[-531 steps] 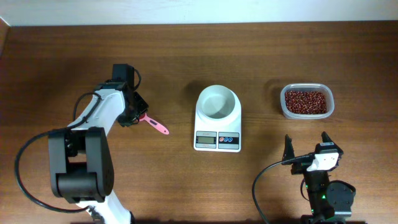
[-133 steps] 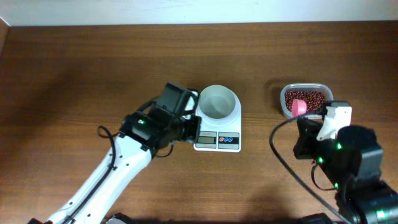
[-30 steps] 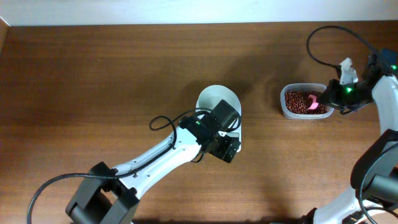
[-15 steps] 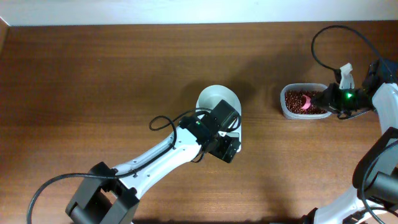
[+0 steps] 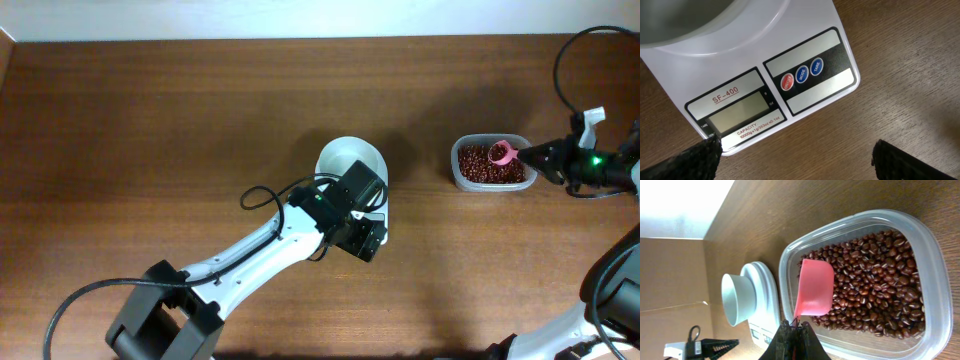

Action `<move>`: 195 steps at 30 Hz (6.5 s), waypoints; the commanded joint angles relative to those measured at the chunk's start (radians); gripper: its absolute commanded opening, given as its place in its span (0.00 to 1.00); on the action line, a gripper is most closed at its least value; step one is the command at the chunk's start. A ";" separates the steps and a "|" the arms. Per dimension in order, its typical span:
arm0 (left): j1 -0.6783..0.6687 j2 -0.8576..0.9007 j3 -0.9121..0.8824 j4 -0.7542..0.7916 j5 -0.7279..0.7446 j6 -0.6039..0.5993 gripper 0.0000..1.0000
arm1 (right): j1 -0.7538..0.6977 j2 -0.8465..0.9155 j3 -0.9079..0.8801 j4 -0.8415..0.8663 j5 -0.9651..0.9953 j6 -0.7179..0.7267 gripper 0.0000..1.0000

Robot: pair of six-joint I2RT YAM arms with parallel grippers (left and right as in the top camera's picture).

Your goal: Scoop and weigh 50g on scale

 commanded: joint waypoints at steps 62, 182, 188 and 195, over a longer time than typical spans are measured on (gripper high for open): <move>-0.004 0.011 -0.004 0.002 -0.003 0.005 0.99 | 0.070 0.011 -0.009 0.000 -0.612 0.068 0.04; -0.011 0.231 0.101 0.105 -0.077 0.262 0.00 | 0.077 0.011 -0.009 0.003 -0.545 0.071 0.04; -0.011 0.231 0.096 0.098 -0.070 0.262 0.00 | 0.077 0.011 -0.009 0.003 -0.545 0.071 0.04; -0.029 0.232 0.095 0.091 -0.071 0.262 0.00 | 0.077 0.011 -0.009 0.003 -0.545 0.071 0.04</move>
